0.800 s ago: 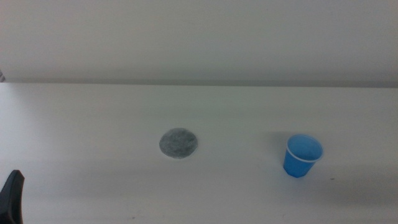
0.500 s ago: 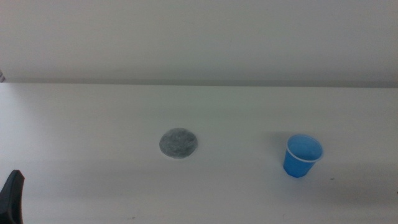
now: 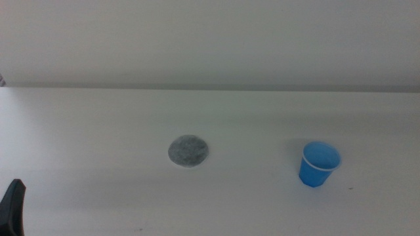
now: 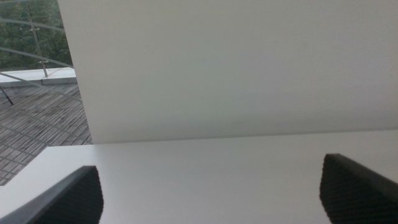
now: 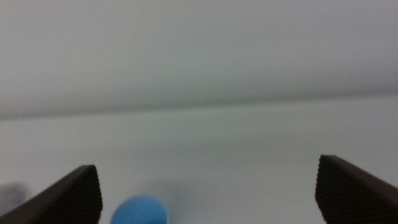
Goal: Place an empty cup on a cup mat.
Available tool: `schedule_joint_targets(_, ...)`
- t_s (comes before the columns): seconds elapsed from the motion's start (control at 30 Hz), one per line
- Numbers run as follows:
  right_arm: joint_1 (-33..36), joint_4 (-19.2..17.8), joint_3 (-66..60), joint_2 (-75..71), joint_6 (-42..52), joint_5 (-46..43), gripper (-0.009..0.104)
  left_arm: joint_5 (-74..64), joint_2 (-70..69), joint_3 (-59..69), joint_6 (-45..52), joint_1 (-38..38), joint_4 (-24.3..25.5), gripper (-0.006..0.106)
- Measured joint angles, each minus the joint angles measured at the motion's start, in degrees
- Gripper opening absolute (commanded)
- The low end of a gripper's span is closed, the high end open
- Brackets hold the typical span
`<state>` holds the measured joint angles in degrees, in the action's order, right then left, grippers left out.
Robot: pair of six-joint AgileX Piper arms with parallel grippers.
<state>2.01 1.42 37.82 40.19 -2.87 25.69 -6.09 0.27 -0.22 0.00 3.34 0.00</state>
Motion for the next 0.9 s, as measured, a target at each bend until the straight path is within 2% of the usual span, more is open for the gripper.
schedule_joint_targets(0.27,3.3,2.9,19.9,20.8,-3.0,24.9,0.091,0.0,0.0,0.0,0.0,0.0,0.0,0.094)
schedule_joint_targets(0.4,3.6,3.3,24.8,27.5,-3.4,34.6,0.091,0.0,0.0,0.0,0.0,0.0,0.0,0.094)
schedule_joint_targets(0.67,3.6,3.4,25.3,34.3,-3.6,36.8,0.091,0.0,0.0,0.0,0.0,0.0,0.0,0.094)
schedule_joint_targets(0.9,3.8,3.7,25.3,42.6,-6.3,32.2,0.091,0.0,0.0,0.0,0.0,0.0,0.0,0.094)
